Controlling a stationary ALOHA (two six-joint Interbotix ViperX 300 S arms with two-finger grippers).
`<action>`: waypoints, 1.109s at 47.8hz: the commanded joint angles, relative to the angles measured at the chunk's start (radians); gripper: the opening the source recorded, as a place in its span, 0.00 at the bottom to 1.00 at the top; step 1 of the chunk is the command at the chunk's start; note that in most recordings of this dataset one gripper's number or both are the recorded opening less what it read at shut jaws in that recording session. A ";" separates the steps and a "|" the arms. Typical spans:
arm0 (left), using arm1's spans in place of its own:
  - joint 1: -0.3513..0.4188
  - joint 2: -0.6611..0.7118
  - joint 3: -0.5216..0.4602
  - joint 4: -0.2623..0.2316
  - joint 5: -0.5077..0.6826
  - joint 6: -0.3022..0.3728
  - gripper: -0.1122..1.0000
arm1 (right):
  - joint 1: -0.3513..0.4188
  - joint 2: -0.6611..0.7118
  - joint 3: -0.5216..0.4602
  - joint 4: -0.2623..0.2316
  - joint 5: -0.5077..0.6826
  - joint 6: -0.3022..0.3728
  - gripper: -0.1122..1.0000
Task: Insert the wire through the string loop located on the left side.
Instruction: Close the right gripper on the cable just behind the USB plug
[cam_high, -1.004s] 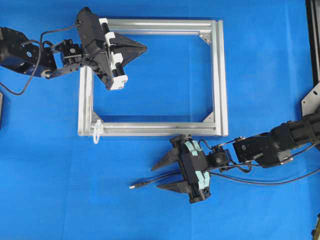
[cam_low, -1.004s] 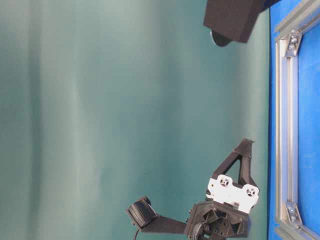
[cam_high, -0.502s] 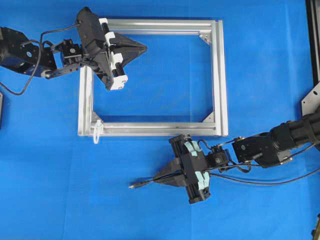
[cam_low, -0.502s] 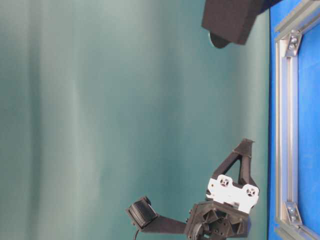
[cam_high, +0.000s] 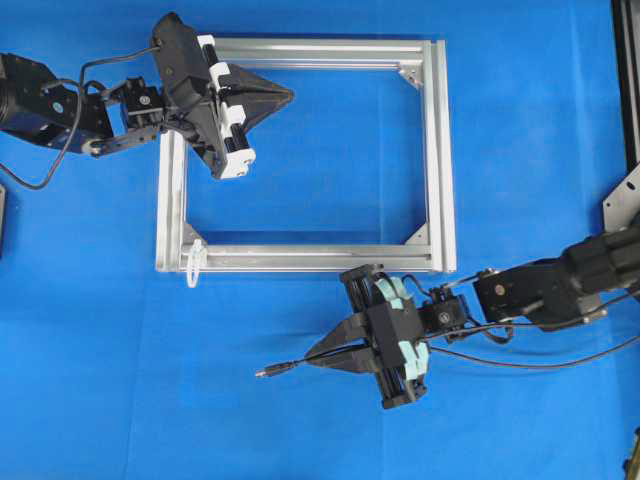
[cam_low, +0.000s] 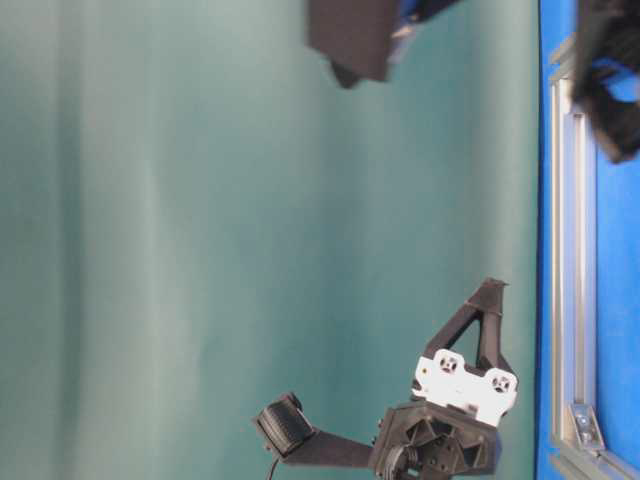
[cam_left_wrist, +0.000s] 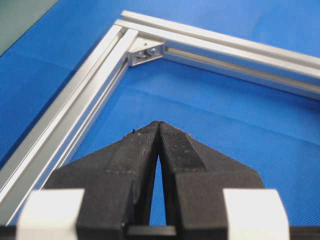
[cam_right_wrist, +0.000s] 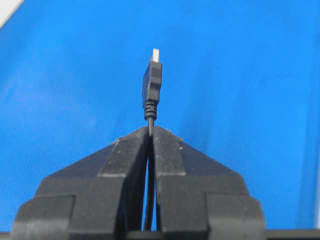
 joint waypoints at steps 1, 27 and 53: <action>0.003 -0.031 -0.008 0.003 -0.005 0.000 0.10 | 0.000 -0.077 -0.008 -0.003 0.034 -0.011 0.01; 0.003 -0.031 -0.008 0.003 -0.005 0.000 0.10 | -0.002 -0.120 -0.011 0.000 0.091 -0.028 0.01; 0.003 -0.031 -0.008 0.003 -0.002 0.002 0.10 | -0.002 -0.120 -0.012 0.000 0.089 -0.028 0.01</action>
